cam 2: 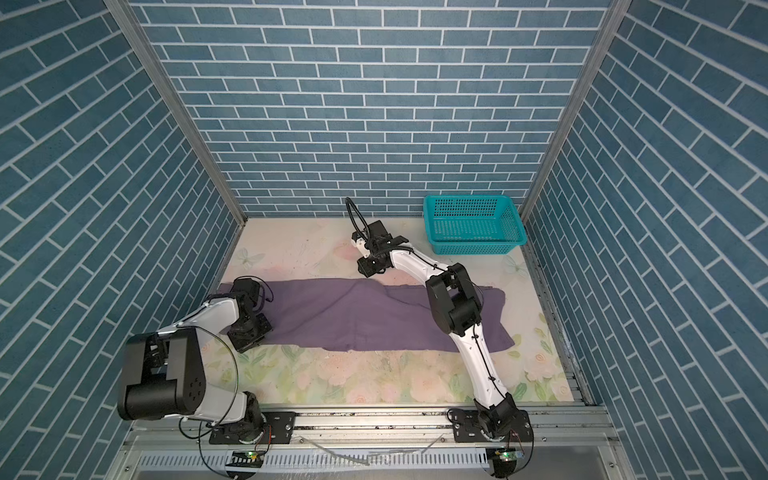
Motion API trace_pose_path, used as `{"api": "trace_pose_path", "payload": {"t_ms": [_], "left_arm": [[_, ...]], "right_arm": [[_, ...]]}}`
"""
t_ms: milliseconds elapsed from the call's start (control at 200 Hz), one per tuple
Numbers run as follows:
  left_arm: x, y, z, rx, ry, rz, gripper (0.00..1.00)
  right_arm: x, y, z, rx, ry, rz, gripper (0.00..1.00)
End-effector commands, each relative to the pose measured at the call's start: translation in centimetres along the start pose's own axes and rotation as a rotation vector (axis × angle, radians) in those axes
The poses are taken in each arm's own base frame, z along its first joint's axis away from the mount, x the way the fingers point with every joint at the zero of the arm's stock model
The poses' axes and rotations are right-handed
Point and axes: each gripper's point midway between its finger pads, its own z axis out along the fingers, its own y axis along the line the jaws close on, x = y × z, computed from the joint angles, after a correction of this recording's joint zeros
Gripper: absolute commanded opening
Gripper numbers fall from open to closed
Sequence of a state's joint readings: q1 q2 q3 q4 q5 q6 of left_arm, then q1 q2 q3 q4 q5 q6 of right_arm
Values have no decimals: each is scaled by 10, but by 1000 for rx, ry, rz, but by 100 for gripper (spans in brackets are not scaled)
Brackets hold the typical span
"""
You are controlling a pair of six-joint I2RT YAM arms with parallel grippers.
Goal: Fold and stack the trousers
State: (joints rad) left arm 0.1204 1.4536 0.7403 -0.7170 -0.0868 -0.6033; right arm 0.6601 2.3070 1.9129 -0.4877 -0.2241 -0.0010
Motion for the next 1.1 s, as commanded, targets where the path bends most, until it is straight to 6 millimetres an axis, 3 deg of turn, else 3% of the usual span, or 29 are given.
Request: {"api": "trace_pose_path", "payload": {"t_ms": [0,155,210,295,350,410,575,715,990,1095], "left_arm": [[-4,15,-16,-48,-35,-35,0],[-20,25,-48,8,-142,-106,1],[-24,25,-58,17,-164,-102,14],[-29,21,-66,33,-176,-92,43],[-31,19,-67,40,-180,-89,49],[-32,18,-65,41,-175,-88,48],[-28,15,-53,49,-150,-91,49],[-21,20,-39,39,-109,-109,48],[-19,27,-13,95,-53,-226,48],[-21,26,-5,87,-46,-232,47]], "right_arm": [[-8,-31,-56,120,-64,106,33],[51,-73,-84,232,-9,247,34],[76,-85,-90,272,30,273,35],[110,-97,-94,322,99,289,36],[127,-102,-94,354,141,290,37],[140,-104,-91,370,175,295,38],[153,-106,-76,347,206,315,39],[157,-108,-69,342,220,333,34],[167,-117,-74,339,210,383,36],[175,-120,-69,329,228,410,22]]}}
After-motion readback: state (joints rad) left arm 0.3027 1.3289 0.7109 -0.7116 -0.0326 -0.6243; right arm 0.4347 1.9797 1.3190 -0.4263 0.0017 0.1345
